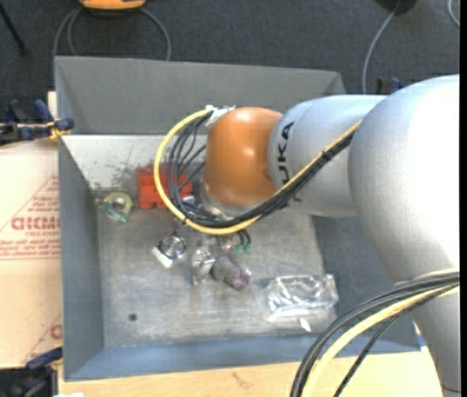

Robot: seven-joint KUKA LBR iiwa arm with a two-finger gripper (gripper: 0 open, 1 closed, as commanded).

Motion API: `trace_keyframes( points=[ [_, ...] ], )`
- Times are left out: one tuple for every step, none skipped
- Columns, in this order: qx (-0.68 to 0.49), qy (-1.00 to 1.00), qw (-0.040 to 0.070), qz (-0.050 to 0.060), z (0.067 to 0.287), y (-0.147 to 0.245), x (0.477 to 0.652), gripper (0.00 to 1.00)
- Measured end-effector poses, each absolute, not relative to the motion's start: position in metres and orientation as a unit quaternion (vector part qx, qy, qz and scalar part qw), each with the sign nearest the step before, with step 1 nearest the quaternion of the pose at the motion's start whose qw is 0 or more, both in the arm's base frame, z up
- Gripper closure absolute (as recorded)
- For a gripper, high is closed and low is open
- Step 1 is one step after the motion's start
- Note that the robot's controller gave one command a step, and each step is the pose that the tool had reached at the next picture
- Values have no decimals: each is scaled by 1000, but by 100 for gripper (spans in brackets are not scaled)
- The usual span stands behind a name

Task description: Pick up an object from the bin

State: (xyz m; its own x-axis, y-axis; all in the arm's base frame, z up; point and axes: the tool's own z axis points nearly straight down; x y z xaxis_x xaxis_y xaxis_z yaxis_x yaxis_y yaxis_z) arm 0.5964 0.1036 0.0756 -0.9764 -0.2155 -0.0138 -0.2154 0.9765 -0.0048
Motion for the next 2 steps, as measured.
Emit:
trace_keyframes(
  points=[
    [-132,991,7,-2,75,110,600,0],
    [-8,1000,2,1,79,91,593,0]
  ],
)
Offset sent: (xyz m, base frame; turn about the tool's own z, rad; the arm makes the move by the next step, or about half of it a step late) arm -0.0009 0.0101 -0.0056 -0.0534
